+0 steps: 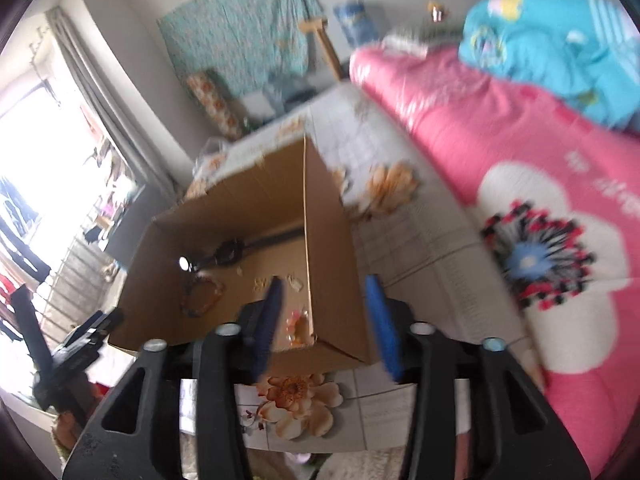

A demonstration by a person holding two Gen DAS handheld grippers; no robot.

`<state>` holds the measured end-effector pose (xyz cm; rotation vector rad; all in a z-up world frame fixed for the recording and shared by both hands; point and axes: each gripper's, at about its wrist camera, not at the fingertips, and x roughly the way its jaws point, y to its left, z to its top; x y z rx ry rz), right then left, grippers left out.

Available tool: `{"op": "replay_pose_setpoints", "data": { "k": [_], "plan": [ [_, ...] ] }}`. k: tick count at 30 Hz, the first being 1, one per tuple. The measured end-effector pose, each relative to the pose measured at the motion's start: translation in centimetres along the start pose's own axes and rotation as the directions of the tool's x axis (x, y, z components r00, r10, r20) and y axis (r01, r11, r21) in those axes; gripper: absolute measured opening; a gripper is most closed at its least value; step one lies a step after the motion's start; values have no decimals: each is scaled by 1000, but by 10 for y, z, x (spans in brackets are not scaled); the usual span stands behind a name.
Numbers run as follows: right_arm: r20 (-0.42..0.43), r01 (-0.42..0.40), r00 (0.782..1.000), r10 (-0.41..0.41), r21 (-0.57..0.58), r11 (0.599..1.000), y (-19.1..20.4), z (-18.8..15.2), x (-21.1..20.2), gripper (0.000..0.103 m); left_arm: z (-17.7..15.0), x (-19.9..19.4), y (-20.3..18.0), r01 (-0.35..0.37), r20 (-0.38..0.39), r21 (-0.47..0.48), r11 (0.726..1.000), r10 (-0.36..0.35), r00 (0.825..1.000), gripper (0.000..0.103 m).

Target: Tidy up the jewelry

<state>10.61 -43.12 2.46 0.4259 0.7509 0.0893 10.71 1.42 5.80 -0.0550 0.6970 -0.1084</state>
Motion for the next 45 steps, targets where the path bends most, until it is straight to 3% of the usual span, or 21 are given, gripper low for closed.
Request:
{"op": "replay_pose_setpoints", "data": {
  "k": [2,4,9,13,16,20,24,27,33,38,45],
  "plan": [
    [42,-4,999,6,-43,999,6,-4,-17,63,-4,-18,9,16,58,-34,999,-14,998,97],
    [63,-20,998,27,-105,994,15,-13,-32,71,-10,-30,15,12,67,-48,999,-8,998,97],
    [-42,-76,997,69,-202,977,41,-45,-29,82,-42,-43,13,-71,24,-31,997,71,997,97],
    [-127,-14,992,-21,-272,962,62,-73,-4,85,-68,-38,-2,-114,-38,21,993,115,993,97],
    [-155,51,982,-106,-325,944,73,-84,14,87,-74,-30,-17,-105,-90,79,991,112,990,97],
    [-145,75,981,-129,-334,940,80,-83,19,95,-67,-20,-35,-92,-102,148,985,107,989,97],
    [-129,116,978,-164,-317,941,81,-71,25,95,-59,-16,-44,-109,-104,142,984,124,987,97],
    [-130,138,975,-182,-289,947,78,-61,29,95,-51,-3,-44,-96,-162,97,991,111,980,97],
    [-225,124,958,-180,-242,962,73,-50,49,95,-48,17,-48,-120,-270,104,987,144,952,97],
    [-259,130,946,-195,-250,960,76,-47,58,95,-46,19,-54,-134,-288,116,984,162,944,97],
    [-252,133,947,-201,-265,955,81,-49,57,95,-43,23,-50,-125,-322,78,989,144,936,97]
  ]
}}
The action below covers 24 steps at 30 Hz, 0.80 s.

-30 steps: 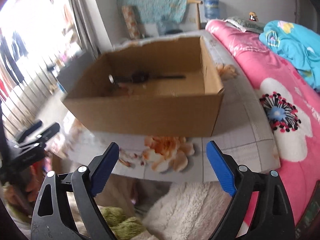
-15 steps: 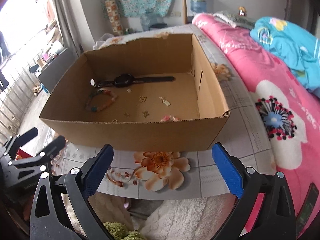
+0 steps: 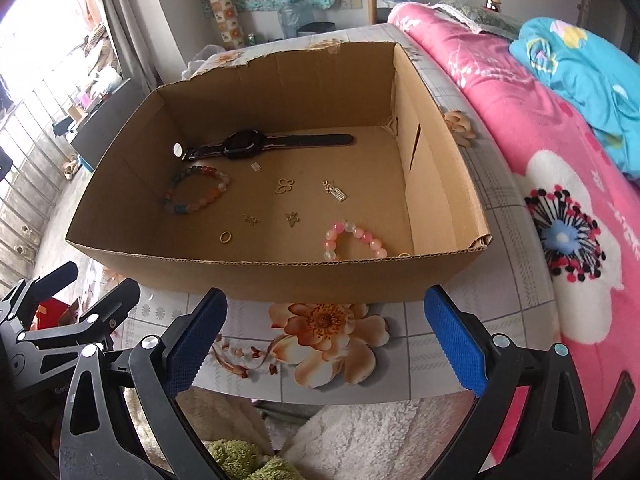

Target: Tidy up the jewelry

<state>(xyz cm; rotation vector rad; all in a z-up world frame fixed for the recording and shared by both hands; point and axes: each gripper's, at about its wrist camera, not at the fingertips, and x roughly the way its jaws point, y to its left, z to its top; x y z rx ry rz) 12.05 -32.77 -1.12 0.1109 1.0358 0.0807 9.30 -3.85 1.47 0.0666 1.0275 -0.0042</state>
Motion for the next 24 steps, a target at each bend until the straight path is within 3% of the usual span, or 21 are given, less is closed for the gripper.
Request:
{"op": "replay_pose_setpoints", "data": {
  "k": [24],
  "plan": [
    [8,29,1000,-29,-22,999,5,-1,1,95,3,1,0,11,-22,-15,1000,-11,1000,97]
  ]
}}
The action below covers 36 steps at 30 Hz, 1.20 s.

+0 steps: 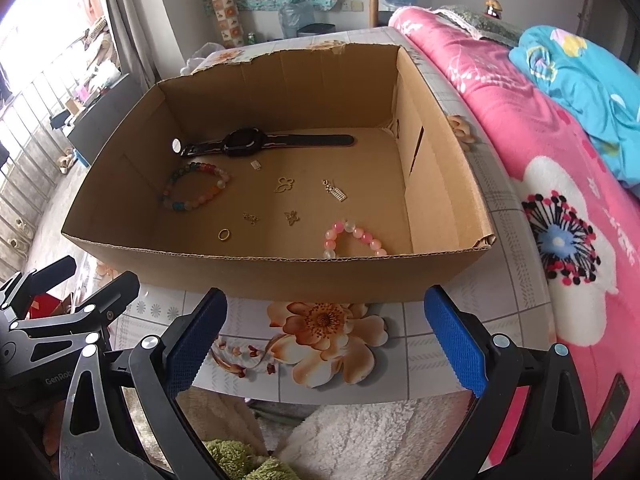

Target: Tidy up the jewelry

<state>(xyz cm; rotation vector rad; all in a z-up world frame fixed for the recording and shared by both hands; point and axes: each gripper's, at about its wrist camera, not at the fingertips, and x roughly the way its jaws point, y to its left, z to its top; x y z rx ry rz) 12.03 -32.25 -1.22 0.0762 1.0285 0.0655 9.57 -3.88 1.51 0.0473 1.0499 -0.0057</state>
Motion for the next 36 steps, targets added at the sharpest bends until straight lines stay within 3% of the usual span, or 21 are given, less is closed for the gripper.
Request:
{"op": "replay_pose_setpoints", "data": {
  "k": [36],
  "plan": [
    [0,1,1000,-1,4,1000,-2,-1,0,95,0,2,-1,-2,-4,-4,1000,2,1000,97]
  ]
}}
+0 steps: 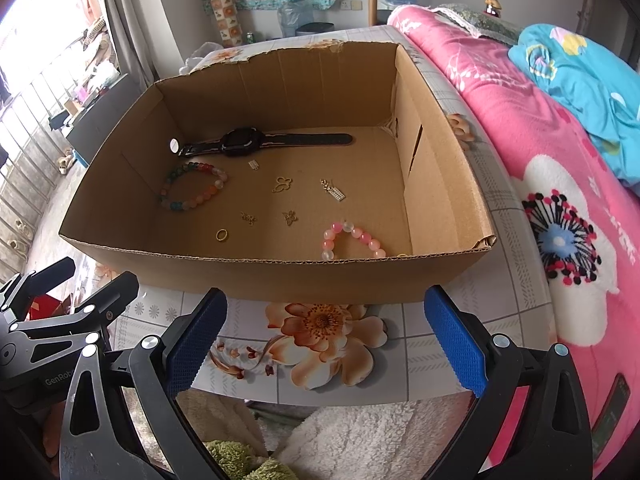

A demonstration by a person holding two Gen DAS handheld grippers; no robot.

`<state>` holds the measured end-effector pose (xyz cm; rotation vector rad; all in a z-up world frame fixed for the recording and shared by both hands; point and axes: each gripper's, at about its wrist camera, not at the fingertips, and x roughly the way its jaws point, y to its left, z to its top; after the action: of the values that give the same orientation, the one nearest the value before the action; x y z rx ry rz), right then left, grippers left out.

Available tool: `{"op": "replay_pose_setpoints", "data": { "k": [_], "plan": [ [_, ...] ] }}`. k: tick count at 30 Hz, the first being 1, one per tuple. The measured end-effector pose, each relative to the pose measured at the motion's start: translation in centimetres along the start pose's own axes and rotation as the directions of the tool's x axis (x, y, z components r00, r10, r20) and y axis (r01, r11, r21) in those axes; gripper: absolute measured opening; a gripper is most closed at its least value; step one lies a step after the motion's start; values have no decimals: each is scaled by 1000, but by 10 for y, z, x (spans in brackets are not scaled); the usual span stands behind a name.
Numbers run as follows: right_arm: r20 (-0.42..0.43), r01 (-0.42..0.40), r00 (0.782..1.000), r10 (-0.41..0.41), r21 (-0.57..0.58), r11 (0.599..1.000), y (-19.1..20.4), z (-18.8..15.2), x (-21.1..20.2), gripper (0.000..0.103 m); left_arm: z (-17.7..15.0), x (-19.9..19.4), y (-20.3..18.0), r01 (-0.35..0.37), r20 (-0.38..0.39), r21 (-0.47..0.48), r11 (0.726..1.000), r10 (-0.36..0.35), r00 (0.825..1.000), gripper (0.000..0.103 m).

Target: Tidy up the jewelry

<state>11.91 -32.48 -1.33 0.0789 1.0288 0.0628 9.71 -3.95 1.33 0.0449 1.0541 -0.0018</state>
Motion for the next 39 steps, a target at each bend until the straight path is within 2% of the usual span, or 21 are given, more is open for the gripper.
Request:
{"op": "replay_pose_setpoints", "data": {
  "k": [39],
  "plan": [
    [-12,1,1000,-1,9,1000,1,1,-1,95,1,2,4,2,-9,-8,1000,-3,1000,97]
  ]
}}
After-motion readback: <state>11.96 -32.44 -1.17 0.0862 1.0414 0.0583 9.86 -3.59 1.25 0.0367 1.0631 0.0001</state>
